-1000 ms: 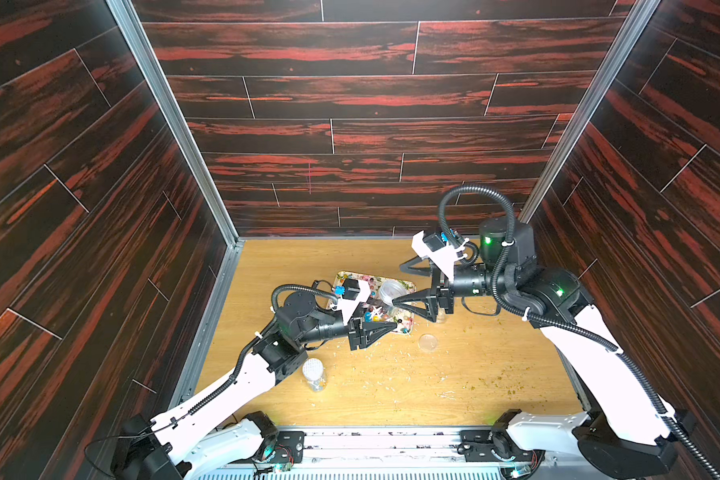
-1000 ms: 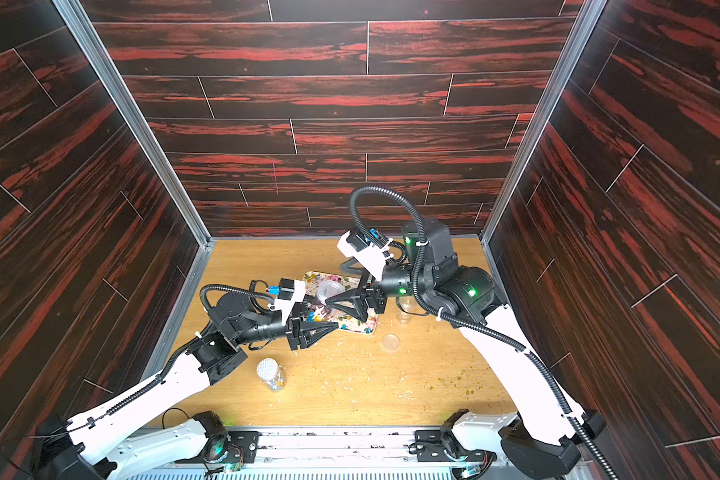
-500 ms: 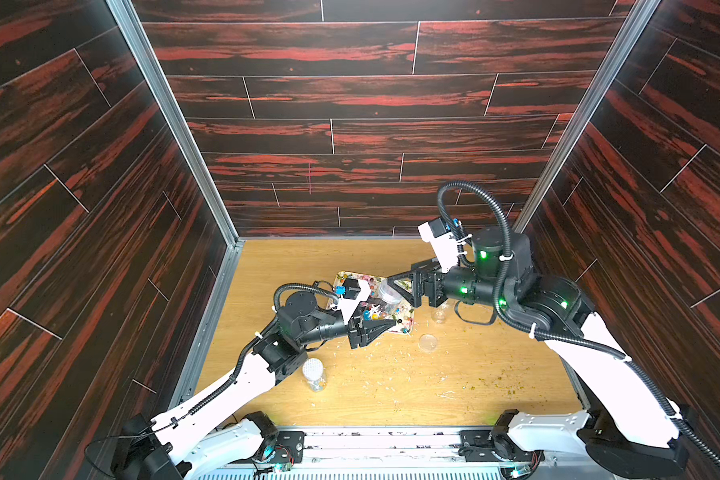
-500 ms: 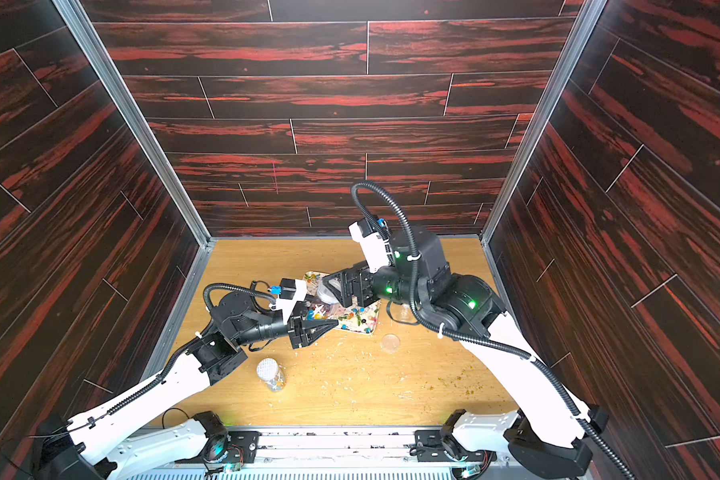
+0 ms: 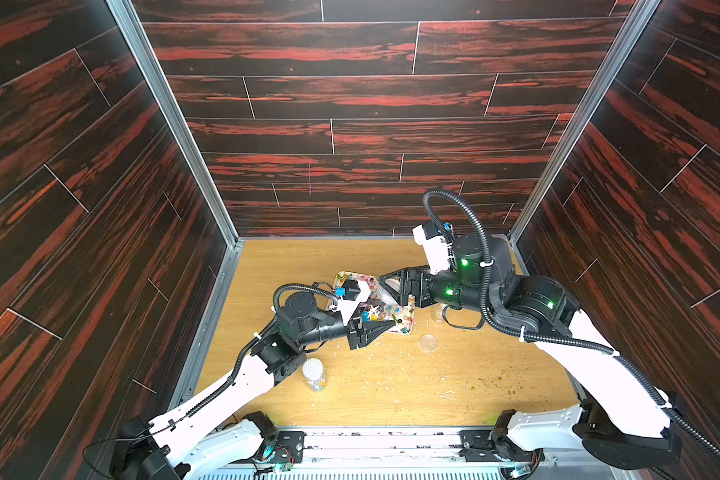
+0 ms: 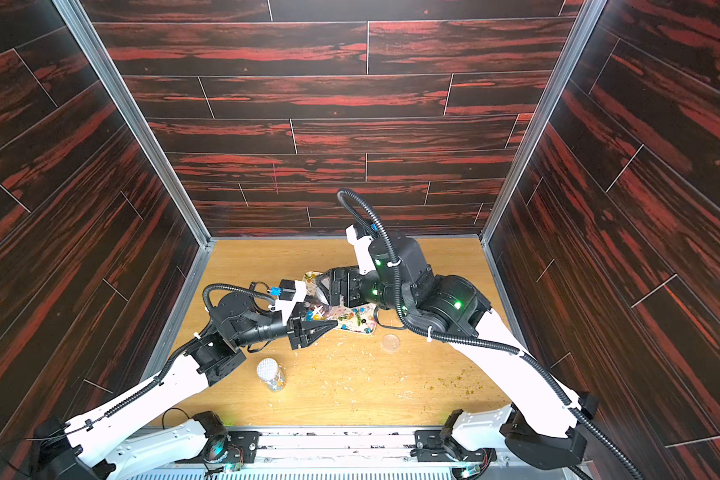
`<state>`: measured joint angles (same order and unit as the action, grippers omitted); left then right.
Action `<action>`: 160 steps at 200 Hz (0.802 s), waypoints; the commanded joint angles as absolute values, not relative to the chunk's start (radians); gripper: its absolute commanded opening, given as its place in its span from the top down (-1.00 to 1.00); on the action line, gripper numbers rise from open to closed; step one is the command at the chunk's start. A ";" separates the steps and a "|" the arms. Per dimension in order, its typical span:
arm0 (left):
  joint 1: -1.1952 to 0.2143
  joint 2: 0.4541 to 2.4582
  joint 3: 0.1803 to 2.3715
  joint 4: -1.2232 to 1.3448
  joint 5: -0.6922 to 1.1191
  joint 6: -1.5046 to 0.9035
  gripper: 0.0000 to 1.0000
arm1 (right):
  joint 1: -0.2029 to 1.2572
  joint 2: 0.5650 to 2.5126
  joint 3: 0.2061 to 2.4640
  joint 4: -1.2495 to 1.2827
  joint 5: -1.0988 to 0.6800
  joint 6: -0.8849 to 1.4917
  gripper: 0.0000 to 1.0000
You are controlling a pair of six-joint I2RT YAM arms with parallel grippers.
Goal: Pour the candies out of the jar
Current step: Unscrew the lid from the jar.
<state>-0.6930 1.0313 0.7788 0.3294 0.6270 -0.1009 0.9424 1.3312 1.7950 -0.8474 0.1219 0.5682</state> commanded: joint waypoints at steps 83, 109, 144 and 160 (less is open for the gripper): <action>-0.691 0.997 0.769 0.351 0.618 -0.087 0.13 | 0.952 1.359 1.750 -0.832 0.062 0.625 -0.62; -0.690 0.997 0.769 0.351 0.617 -0.086 0.13 | 0.955 1.358 1.736 -0.830 0.057 0.624 -0.59; -0.690 0.996 0.771 0.348 0.615 -0.087 0.13 | 0.956 1.340 1.723 -0.814 0.063 0.601 -0.29; -0.691 0.996 0.771 0.350 0.616 -0.090 0.13 | 0.956 1.329 1.706 -0.790 0.049 0.573 -0.20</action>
